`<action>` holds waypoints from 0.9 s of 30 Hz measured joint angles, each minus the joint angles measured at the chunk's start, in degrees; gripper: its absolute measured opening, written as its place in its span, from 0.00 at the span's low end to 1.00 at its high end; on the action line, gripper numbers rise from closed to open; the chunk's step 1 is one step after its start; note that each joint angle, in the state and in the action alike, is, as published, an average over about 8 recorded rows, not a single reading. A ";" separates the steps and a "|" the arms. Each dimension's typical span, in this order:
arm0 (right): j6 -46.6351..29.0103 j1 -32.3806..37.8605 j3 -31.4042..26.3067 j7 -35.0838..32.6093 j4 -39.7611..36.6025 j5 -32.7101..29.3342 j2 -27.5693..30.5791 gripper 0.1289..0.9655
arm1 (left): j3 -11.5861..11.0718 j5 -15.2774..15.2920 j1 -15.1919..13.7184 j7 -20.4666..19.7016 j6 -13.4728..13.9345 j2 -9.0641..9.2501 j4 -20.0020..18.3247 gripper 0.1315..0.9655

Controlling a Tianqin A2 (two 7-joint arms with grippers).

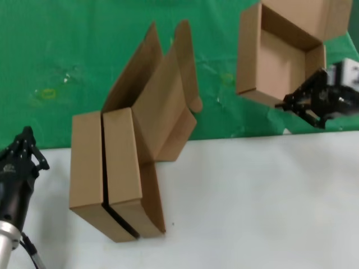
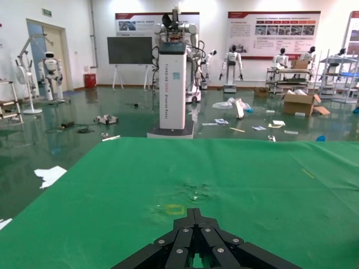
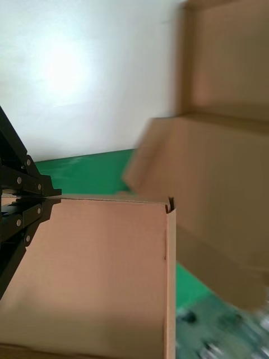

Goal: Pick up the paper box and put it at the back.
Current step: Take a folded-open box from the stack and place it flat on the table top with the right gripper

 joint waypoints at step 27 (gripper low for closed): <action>2.84 26.62 -26.48 9.54 -45.84 -41.31 -32.41 0.02 | 0.00 0.00 0.00 0.00 0.00 0.00 0.00 0.02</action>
